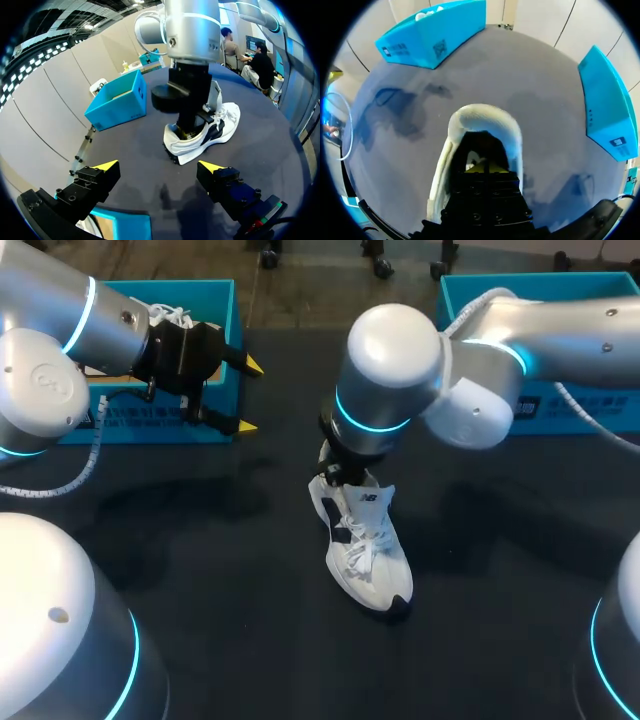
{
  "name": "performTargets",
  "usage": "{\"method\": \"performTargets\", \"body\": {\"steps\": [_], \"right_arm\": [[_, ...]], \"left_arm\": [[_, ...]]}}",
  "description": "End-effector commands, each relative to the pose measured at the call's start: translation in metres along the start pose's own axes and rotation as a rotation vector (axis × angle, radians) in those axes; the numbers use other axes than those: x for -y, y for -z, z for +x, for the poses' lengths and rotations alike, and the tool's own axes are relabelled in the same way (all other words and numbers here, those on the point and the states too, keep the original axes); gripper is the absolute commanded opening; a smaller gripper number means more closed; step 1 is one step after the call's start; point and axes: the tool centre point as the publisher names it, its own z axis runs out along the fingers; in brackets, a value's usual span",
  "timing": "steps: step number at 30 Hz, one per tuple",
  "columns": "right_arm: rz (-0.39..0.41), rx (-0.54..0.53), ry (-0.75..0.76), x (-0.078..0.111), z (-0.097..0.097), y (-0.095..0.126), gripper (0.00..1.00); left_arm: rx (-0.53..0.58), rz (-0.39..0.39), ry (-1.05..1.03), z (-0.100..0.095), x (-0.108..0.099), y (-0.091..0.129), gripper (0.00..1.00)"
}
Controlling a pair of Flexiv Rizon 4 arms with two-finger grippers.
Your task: Take the shoe out of the shoebox, open the shoe tongue, remove and reinsert the insole, then place the shoe into the shoebox
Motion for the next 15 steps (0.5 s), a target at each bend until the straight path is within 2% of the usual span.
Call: {"method": "performTargets", "body": {"steps": [1, 5, 10, 15], "right_arm": [[0.03, 0.014, -0.001, -0.004, 0.008, -0.018, 0.0], [0.009, 0.037, -0.009, -0.004, 0.007, -0.004, 0.0], [-0.012, 0.054, 0.009, -0.012, 0.008, 0.013, 0.0], [-0.02, 0.051, 0.017, -0.017, 0.004, 0.004, 0.0]], "left_arm": [[0.001, -0.001, -0.001, 0.001, 0.0, 0.001, 1.0], [0.001, -0.001, -0.001, 0.001, 0.0, 0.001, 1.0], [0.001, -0.001, -0.001, 0.001, 0.0, 0.001, 1.0], [0.001, -0.001, -0.001, 0.001, 0.0, 0.001, 1.0]]}}
